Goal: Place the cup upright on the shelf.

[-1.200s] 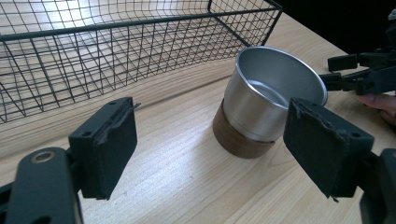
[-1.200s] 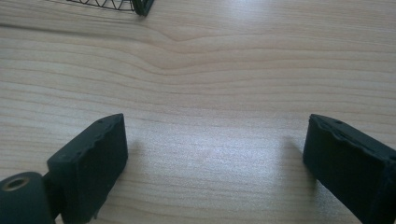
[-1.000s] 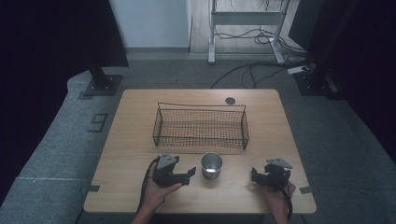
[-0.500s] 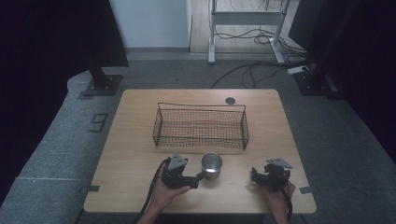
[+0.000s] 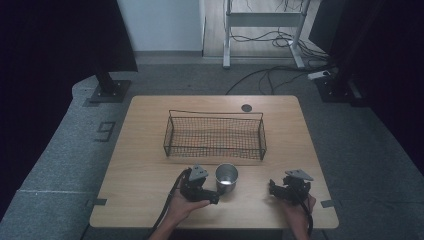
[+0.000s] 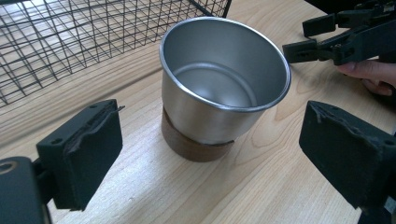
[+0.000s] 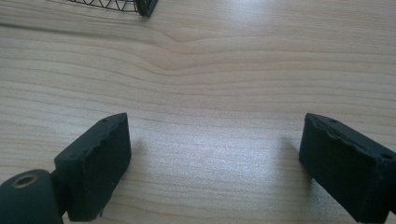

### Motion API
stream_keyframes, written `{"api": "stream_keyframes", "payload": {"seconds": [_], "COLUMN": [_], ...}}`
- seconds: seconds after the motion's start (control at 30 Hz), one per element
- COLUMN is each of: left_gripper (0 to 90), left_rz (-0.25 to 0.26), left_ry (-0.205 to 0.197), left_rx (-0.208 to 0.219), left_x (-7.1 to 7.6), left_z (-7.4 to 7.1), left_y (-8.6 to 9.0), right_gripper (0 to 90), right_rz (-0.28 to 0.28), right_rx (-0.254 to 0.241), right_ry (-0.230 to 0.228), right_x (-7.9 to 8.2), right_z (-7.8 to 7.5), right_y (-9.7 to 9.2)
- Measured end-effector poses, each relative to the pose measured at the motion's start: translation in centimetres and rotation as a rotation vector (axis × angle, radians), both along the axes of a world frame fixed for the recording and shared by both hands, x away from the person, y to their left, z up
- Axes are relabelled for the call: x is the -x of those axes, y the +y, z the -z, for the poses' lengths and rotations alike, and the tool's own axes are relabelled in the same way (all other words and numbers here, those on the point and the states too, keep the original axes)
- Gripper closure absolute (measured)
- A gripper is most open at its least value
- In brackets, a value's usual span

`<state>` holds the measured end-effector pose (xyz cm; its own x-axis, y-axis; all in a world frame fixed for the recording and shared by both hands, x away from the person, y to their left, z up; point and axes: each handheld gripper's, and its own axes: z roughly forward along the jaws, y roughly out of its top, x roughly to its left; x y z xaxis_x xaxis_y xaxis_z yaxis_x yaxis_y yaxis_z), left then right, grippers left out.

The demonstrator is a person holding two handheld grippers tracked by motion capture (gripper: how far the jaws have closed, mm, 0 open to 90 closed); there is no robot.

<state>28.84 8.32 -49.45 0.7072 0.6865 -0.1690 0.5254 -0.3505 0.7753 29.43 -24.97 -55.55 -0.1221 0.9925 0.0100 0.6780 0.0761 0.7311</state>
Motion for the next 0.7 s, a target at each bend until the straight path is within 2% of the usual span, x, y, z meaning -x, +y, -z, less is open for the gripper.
{"api": "stream_keyframes", "payload": {"seconds": [0.43,0.7], "left_gripper": [5.4,6.0], "left_rz": [0.020,0.010], "left_ry": [0.010,0.012], "left_rx": [-0.008,-0.015], "left_x": [-0.9,-1.6], "left_z": [0.3,0.8], "left_y": [-2.2,-3.2], "right_gripper": [9.8,10.3], "right_rz": [-0.004,-0.006], "right_rx": [0.001,0.001], "right_ry": [-0.003,-0.004], "right_x": [0.0,0.0], "right_z": [0.0,0.0], "right_y": [0.0,0.0]}}
